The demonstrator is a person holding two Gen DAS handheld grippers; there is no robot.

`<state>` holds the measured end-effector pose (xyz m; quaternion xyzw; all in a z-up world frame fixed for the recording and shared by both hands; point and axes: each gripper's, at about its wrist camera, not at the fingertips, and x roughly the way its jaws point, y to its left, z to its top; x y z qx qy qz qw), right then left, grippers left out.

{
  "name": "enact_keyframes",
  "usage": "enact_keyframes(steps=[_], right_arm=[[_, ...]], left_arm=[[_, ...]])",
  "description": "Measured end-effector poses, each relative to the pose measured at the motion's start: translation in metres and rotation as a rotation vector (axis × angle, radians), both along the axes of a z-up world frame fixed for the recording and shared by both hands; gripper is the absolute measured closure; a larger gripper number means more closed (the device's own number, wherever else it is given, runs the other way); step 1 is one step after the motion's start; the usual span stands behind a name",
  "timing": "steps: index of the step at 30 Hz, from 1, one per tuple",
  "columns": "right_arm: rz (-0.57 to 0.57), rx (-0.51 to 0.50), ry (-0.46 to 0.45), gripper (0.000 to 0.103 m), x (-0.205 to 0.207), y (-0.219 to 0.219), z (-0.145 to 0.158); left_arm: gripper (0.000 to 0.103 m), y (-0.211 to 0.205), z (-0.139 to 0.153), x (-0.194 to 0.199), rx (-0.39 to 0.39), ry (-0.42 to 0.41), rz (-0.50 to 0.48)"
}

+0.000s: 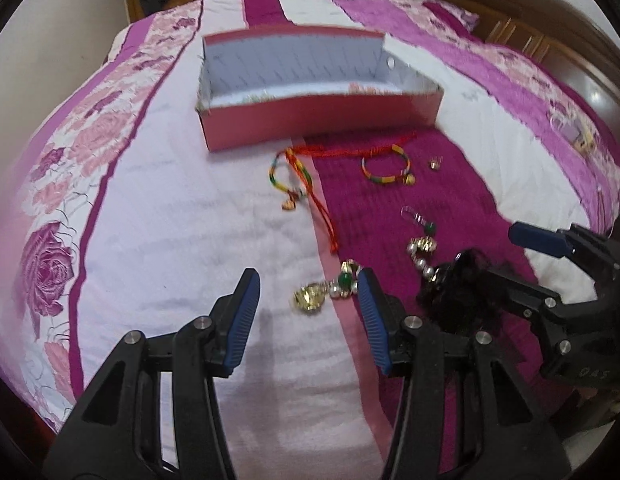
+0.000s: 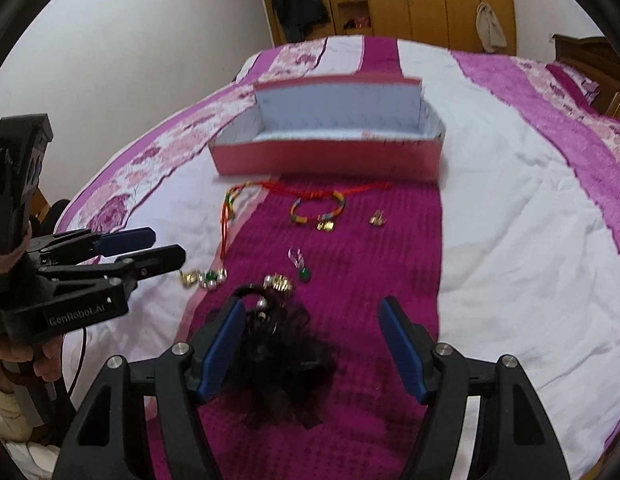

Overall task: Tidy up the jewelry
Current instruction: 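Grasp the gold earrings with the left tool while the right tool grasps the black lace hair tie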

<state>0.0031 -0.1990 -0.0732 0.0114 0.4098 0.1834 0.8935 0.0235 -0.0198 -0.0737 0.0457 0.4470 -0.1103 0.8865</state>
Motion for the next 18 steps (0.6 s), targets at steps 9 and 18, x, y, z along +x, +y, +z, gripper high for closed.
enact_keyframes(steps=[9, 18], right_arm=[[0.050, -0.005, 0.049, 0.039, 0.004, 0.010, -0.014], [0.099, 0.035, 0.087, 0.062, 0.010, 0.017, -0.024]], left_arm=[[0.066, 0.006, -0.021, 0.006, -0.015, 0.055, 0.011], [0.094, 0.006, -0.026, 0.010, -0.022, 0.054, -0.004]])
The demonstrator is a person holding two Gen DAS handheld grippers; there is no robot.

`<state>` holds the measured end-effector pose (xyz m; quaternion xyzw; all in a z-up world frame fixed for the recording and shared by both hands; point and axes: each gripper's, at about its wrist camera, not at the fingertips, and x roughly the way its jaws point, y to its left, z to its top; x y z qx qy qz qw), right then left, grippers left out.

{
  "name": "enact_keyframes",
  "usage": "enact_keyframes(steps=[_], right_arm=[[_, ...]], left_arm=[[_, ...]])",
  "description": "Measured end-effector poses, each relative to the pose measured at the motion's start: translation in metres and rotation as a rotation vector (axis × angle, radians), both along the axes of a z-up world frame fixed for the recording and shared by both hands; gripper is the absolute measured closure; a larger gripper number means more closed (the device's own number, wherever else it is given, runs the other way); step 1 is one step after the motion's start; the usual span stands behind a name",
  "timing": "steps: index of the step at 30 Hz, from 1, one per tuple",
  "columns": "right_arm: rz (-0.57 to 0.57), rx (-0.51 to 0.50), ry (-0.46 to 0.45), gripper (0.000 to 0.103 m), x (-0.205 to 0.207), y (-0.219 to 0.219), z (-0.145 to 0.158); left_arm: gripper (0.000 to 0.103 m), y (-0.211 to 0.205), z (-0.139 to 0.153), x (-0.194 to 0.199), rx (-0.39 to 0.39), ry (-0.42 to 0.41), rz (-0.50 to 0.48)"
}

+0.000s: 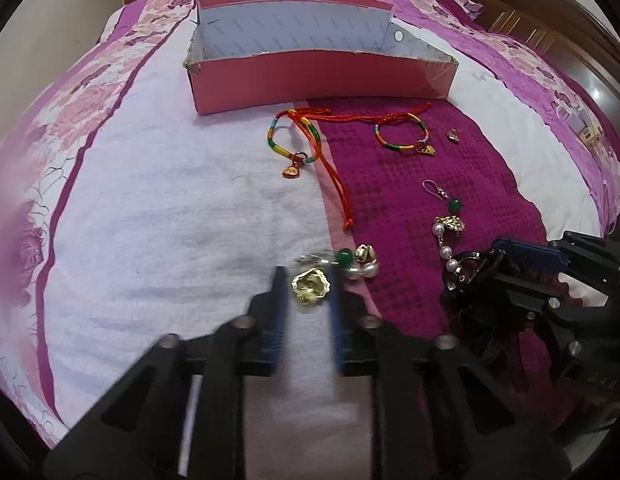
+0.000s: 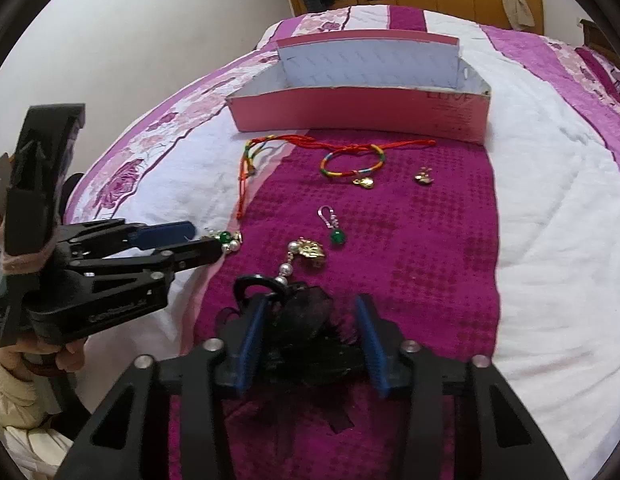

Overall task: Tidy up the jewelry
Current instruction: 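Grasp the gold earrings with the left tool while the right tool grasps the black lace hair tie, then carry the gold earrings and black hair tie into the pink box and release both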

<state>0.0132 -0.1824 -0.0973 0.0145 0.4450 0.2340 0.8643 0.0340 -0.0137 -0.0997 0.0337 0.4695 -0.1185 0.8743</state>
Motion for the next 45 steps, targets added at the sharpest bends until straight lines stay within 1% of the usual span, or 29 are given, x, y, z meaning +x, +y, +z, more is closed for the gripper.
enact_keyframes(steps=[1, 2, 3, 7, 8, 9, 10, 16, 30, 35, 39, 45], right_arm=[[0.004, -0.002, -0.005, 0.064, -0.001, 0.001, 0.000], [0.013, 0.004, -0.008, 0.074, -0.001, 0.002, 0.001], [0.020, 0.010, -0.009, 0.078, -0.002, 0.003, 0.001], [0.027, 0.002, -0.030, 0.080, -0.005, 0.005, 0.003], [0.026, 0.009, -0.032, 0.083, -0.005, 0.004, 0.004], [0.024, 0.016, -0.034, 0.088, -0.005, 0.002, 0.005], [0.019, 0.020, -0.039, 0.091, -0.005, 0.001, 0.006], [0.004, 0.056, -0.041, 0.092, -0.005, -0.006, 0.009], [-0.034, 0.112, -0.132, 0.093, -0.011, -0.019, 0.031], [-0.044, 0.119, -0.146, 0.093, -0.011, -0.023, 0.036], [-0.060, 0.137, -0.173, 0.093, -0.011, -0.028, 0.043], [-0.092, 0.167, -0.233, 0.093, -0.011, -0.033, 0.056]], left_arm=[[0.094, 0.000, 0.000, 0.000, -0.001, -0.001, 0.000], [0.094, 0.000, 0.001, 0.000, -0.001, -0.004, 0.000], [0.094, 0.000, 0.001, 0.000, -0.003, -0.005, 0.000], [0.094, 0.002, 0.005, -0.001, -0.022, -0.007, 0.003], [0.094, 0.003, 0.007, -0.002, -0.032, -0.010, 0.003], [0.094, 0.004, 0.008, -0.002, -0.039, -0.013, 0.003], [0.094, 0.005, 0.011, -0.004, -0.046, -0.019, 0.003], [0.094, 0.008, 0.024, -0.009, -0.075, -0.055, 0.005], [0.094, 0.011, 0.051, -0.016, -0.138, -0.148, 0.003], [0.094, 0.012, 0.056, -0.016, -0.152, -0.169, 0.011], [0.094, 0.013, 0.060, -0.017, -0.164, -0.188, 0.015], [0.094, 0.013, 0.072, -0.017, -0.177, -0.243, 0.022]])
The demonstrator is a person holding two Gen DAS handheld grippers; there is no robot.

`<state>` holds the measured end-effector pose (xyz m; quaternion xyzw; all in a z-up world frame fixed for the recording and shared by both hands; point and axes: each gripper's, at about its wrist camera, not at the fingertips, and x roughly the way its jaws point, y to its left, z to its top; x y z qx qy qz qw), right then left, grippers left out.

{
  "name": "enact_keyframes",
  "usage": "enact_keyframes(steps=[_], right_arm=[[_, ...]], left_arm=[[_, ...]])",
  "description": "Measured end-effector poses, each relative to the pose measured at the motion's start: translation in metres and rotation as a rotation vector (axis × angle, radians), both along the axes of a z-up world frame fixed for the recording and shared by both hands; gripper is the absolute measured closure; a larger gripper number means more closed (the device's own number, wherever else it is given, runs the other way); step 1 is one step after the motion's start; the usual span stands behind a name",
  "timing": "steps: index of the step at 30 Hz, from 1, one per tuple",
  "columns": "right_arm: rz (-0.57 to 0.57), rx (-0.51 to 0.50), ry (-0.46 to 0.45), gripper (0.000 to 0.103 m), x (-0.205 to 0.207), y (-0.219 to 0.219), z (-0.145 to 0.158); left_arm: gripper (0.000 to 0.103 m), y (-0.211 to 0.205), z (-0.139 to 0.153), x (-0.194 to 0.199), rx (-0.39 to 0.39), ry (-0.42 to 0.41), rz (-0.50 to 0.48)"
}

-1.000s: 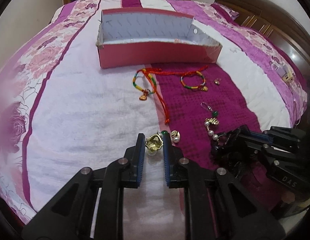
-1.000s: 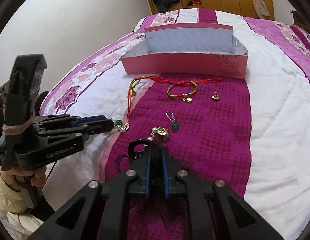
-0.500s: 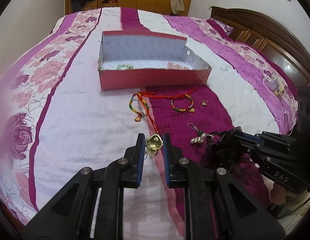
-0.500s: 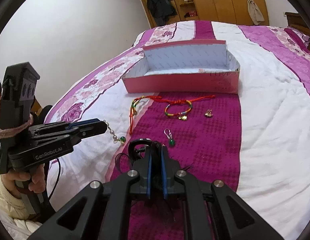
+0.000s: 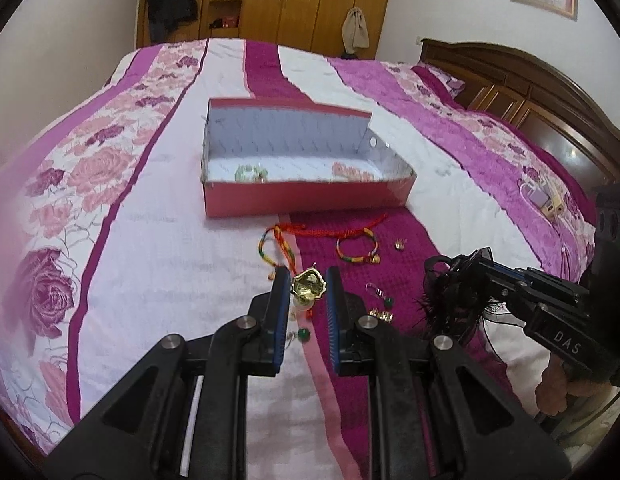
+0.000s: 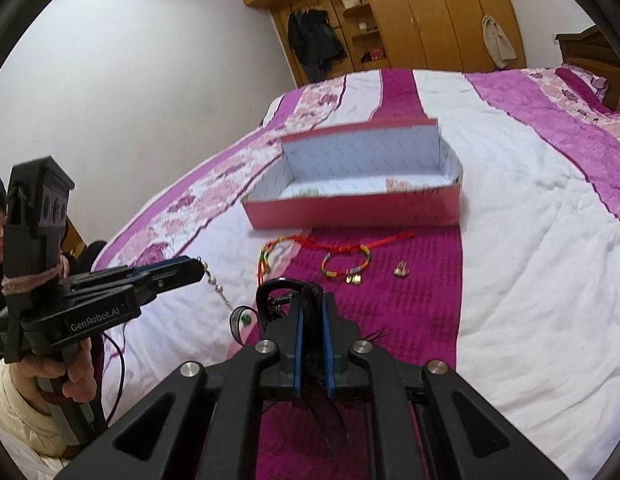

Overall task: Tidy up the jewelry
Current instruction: 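Carry the gold earrings and black hair tie into the pink box and release both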

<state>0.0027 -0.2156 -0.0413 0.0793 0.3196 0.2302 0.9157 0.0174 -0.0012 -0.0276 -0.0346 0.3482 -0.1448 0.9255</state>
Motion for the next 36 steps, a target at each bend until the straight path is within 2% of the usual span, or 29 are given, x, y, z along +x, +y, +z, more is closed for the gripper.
enact_keyframes(steps=[16, 28, 36], right_arm=[[-0.093, 0.040, -0.167, 0.093, 0.024, -0.003, 0.035], [-0.136, 0.025, -0.261, 0.093, 0.048, 0.002, 0.046], [-0.163, 0.011, -0.291, 0.093, 0.077, 0.003, 0.045]], left_arm=[[0.094, -0.005, 0.029, 0.016, -0.030, -0.224, 0.051], [0.094, -0.012, 0.035, 0.041, -0.028, -0.318, 0.104], [0.094, -0.014, 0.034, 0.065, -0.029, -0.353, 0.152]])
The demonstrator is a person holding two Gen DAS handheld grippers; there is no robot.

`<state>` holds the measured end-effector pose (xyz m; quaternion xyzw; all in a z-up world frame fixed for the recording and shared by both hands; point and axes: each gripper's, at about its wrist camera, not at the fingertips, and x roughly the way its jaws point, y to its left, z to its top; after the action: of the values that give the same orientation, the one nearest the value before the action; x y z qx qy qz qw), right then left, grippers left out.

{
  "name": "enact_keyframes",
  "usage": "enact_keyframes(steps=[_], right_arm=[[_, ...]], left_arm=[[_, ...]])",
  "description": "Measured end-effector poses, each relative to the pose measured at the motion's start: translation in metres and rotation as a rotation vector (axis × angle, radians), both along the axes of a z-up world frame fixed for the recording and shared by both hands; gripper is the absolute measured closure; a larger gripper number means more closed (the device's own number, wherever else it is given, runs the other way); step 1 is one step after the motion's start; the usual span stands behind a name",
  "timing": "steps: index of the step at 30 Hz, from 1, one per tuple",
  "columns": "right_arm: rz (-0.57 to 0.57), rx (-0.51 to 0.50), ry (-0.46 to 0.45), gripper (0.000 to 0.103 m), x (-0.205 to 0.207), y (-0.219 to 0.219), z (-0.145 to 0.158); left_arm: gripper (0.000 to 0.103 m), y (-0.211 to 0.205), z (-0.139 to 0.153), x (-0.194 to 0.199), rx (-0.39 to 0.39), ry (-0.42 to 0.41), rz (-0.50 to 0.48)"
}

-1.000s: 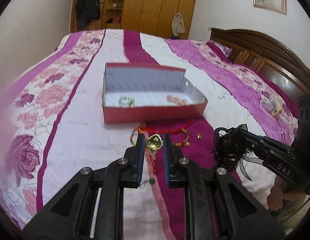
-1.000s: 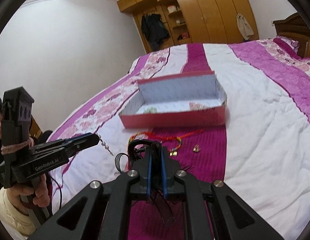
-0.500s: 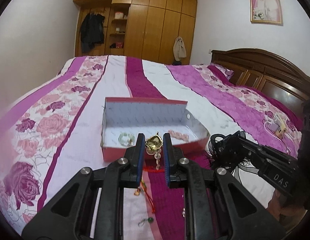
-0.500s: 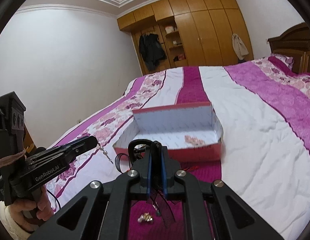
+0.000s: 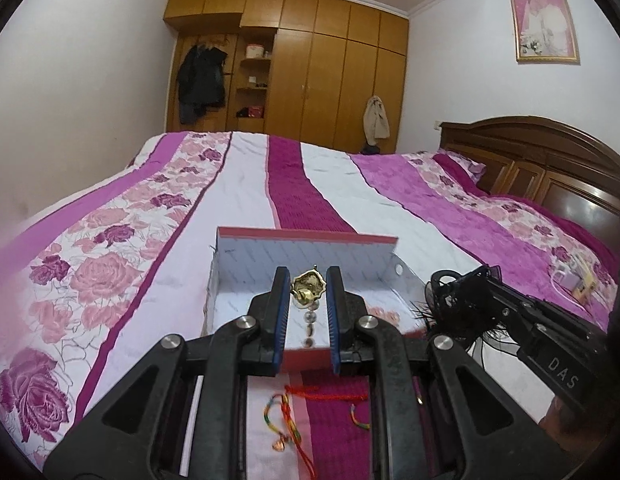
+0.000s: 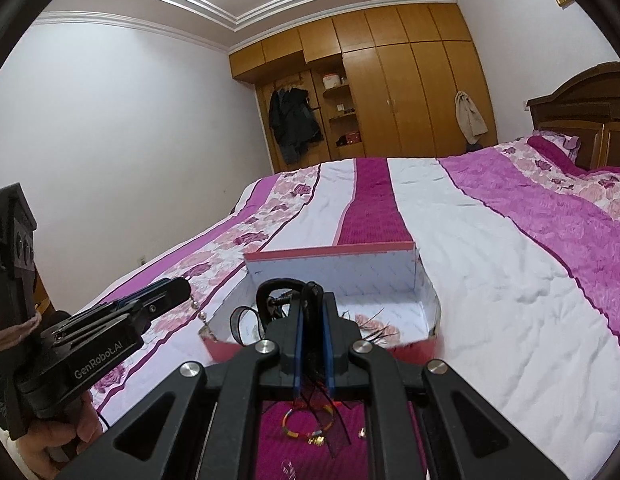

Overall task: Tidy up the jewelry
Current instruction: 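Carry the gold earrings and black hair tie into the pink box and release both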

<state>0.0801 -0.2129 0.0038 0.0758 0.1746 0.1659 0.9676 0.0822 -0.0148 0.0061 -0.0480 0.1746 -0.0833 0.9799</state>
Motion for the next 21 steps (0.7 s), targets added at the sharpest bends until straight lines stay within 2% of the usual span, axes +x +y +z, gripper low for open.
enact_keyframes(steps=[9, 21], right_arm=[[-0.033, -0.021, -0.016, 0.093, 0.032, 0.001, -0.004], [-0.078, -0.054, 0.019, 0.093, 0.078, 0.005, -0.023]], left_arm=[[0.093, -0.003, -0.007, 0.029, -0.021, -0.018, 0.040], [0.093, -0.007, -0.024, 0.066, 0.014, -0.017, 0.112]])
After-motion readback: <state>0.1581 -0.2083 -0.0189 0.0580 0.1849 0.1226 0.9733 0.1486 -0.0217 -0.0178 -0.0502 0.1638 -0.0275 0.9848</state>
